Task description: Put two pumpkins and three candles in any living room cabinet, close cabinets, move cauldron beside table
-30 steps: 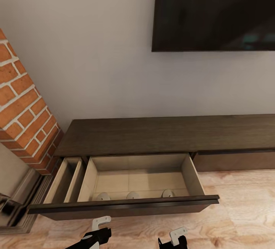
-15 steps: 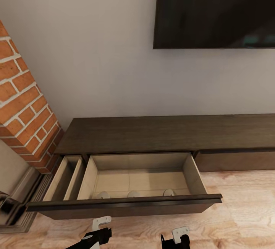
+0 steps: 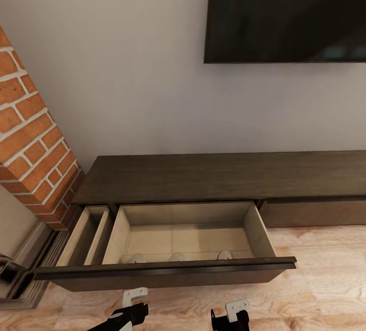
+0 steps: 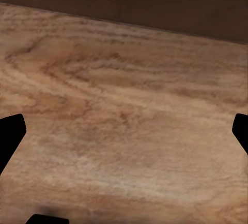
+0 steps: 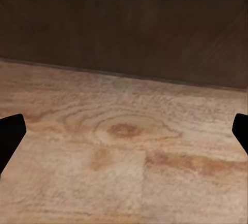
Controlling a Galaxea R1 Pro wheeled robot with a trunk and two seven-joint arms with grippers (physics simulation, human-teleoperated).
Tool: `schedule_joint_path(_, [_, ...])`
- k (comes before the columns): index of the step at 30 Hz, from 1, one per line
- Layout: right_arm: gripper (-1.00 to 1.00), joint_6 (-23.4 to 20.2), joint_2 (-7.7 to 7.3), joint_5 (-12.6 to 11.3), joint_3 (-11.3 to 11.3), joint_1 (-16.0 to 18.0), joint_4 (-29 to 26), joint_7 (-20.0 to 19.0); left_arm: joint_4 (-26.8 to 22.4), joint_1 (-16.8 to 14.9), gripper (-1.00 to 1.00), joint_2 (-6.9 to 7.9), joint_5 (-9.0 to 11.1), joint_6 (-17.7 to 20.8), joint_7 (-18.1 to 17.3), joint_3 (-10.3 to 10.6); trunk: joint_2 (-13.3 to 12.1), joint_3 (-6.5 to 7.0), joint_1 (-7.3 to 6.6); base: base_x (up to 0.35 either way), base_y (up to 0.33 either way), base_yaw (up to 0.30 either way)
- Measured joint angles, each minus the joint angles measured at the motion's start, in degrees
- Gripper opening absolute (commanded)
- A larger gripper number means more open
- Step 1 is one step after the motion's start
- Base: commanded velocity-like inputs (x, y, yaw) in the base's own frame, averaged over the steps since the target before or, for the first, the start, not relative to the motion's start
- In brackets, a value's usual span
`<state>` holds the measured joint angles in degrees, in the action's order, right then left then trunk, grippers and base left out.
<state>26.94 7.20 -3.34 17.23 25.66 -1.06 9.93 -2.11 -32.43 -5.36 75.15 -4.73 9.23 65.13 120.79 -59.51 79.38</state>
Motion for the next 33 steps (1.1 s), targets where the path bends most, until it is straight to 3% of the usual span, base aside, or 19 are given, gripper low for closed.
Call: schedule_joint_path(33, [1.0,0.3,0.69,0.1,0.0,0.2,-4.0,-0.1,-0.3,-0.4,1.0,0.49,-0.3,-0.5,0.2,0.1,0.0,0.0,0.0,0.0,0.0,0.0])
